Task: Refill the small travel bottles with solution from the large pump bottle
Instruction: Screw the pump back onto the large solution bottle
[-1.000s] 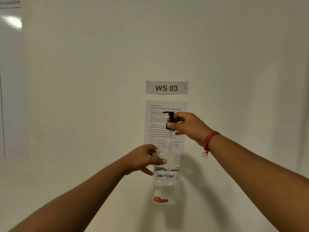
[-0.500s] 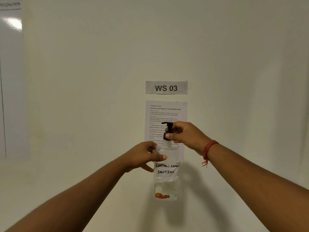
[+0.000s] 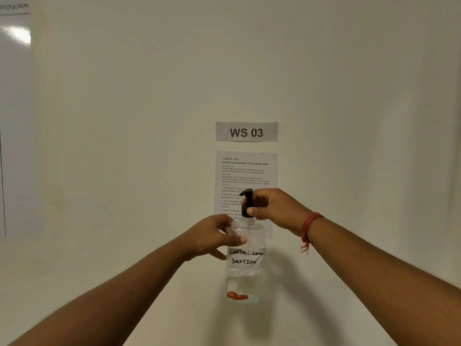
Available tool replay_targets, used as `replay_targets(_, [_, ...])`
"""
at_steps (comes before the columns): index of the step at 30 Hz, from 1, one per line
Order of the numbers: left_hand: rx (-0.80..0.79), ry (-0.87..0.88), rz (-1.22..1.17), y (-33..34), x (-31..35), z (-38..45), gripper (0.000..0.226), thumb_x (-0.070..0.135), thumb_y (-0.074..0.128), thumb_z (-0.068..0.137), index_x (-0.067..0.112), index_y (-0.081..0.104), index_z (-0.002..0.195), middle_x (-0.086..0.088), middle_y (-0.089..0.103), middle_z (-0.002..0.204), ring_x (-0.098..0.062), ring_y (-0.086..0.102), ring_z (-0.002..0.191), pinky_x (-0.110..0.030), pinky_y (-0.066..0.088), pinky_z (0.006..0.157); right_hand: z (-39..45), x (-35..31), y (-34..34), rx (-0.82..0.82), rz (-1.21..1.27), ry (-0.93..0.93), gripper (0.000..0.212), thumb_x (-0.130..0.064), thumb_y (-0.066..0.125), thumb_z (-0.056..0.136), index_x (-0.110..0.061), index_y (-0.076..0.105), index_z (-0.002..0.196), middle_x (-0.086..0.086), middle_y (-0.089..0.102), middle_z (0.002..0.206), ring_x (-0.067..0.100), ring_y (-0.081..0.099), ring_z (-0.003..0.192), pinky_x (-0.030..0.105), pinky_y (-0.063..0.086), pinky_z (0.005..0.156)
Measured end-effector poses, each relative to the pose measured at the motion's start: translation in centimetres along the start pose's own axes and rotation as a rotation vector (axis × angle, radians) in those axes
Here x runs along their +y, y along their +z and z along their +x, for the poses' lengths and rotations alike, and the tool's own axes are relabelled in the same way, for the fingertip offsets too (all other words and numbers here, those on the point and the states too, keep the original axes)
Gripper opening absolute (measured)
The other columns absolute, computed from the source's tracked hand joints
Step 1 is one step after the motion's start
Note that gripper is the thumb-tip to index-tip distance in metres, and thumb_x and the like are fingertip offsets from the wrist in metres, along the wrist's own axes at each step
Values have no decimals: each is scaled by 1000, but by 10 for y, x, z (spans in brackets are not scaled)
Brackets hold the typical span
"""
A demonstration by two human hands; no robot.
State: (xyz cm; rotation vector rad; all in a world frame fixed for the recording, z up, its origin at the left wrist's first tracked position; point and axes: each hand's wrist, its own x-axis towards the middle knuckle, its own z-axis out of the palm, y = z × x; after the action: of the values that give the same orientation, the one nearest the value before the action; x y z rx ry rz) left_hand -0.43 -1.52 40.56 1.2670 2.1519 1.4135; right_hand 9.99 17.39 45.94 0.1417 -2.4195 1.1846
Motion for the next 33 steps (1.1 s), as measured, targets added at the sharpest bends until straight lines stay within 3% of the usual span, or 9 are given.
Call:
replay_targets(7, [8, 13, -46, 0, 2, -1, 46, 34, 86, 78, 18, 65, 116, -8, 69, 113, -18, 75, 99, -50, 64, 80, -1, -1, 6, 103, -11, -11, 21, -16, 77, 82, -18, 68, 100, -2, 75, 98, 12, 71, 94, 42, 55, 94])
replay_targets(13, [11, 21, -52, 3, 4, -1, 46, 35, 86, 78, 18, 65, 116, -7, 70, 113, -17, 74, 100, -49, 64, 81, -2, -1, 12, 204, -76, -22, 35, -33, 83, 74, -16, 59, 92, 5, 67, 87, 22, 65, 80, 39, 57, 83])
replay_targets(15, [7, 26, -50, 4, 4, -2, 46, 35, 86, 79, 18, 65, 116, -8, 70, 113, -17, 75, 99, -49, 64, 81, -3, 0, 15, 229, -91, -25, 38, -37, 83, 74, -18, 52, 85, -3, 58, 77, 12, 55, 69, 34, 53, 73])
replay_targets(18, [4, 26, -45, 4, 4, -3, 46, 35, 86, 79, 18, 65, 116, -9, 69, 114, -17, 75, 99, -50, 64, 81, -4, 2, 17, 239, -78, -30, 40, -41, 81, 76, -21, 47, 82, -8, 57, 74, 6, 54, 66, 27, 49, 66])
replay_targets(21, [9, 24, -49, 3, 5, -3, 47, 35, 86, 79, 17, 64, 117, -8, 70, 114, -17, 75, 99, -51, 64, 81, -5, 2, 13, 248, -44, -34, 34, -47, 72, 82, -18, 55, 88, -3, 67, 87, 13, 63, 82, 31, 54, 76])
replay_targets(24, [13, 27, -46, 2, 7, -3, 47, 34, 85, 80, 19, 64, 119, -7, 70, 114, -17, 75, 99, -50, 64, 81, -6, 5, 5, 179, 50, -35, 17, -33, 67, 91, -22, 62, 103, -2, 72, 103, 15, 68, 101, 37, 55, 92])
replay_targets(28, [12, 29, -38, 1, 6, -3, 46, 35, 85, 81, 19, 64, 118, -7, 70, 113, -17, 75, 99, -50, 64, 80, -7, 7, 0, 97, 96, -39, 18, -15, 65, 93, -24, 67, 108, -6, 75, 103, 7, 69, 101, 32, 52, 94])
replay_targets(33, [16, 27, -46, 3, 6, -3, 44, 33, 85, 81, 19, 64, 117, -7, 70, 113, -16, 75, 97, -50, 64, 80, -7, 9, 4, 173, 112, -63, 17, -17, 76, 83, -19, 66, 96, 0, 73, 96, 15, 69, 93, 40, 56, 91])
